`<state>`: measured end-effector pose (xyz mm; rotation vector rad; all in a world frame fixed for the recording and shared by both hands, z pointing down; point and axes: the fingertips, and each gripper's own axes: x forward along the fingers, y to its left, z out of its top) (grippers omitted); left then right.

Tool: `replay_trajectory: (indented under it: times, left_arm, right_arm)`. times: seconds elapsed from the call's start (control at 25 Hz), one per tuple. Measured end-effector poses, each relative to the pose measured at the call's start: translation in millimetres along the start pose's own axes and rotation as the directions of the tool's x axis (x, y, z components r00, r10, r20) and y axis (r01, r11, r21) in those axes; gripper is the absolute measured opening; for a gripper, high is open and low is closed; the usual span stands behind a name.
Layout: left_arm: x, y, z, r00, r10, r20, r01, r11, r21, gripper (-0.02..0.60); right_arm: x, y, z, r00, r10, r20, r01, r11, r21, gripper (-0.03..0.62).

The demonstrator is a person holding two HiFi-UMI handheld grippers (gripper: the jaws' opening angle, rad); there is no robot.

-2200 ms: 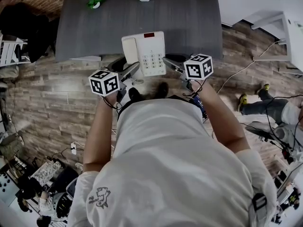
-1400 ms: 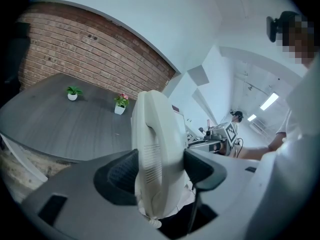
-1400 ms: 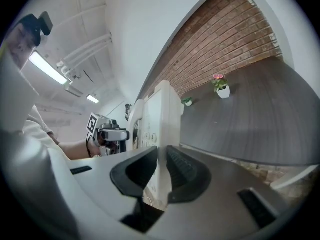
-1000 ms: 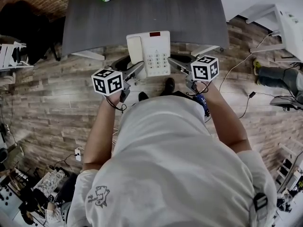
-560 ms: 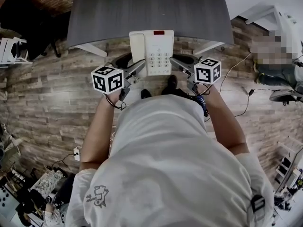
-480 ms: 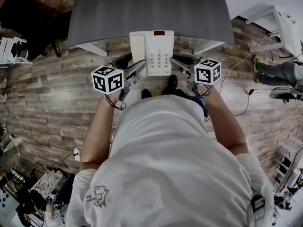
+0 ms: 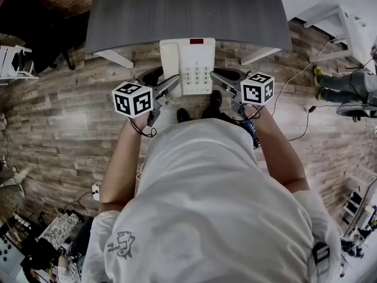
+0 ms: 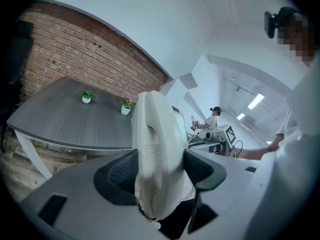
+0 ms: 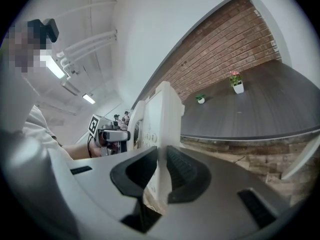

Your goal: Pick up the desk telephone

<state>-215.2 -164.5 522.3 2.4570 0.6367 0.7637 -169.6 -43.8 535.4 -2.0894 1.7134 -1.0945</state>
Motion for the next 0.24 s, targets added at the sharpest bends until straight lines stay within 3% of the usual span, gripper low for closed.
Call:
replay_trajectory:
  times: [0.24]
  left_arm:
    - [0.8,3.1,1.5,1.000,-0.002,-0.004,0.002,1.000,0.003,0.302]
  right_arm:
    - [3.0,-1.6,-0.4,1.000,0.000,-0.003,0.000,1.000,0.007,0.066]
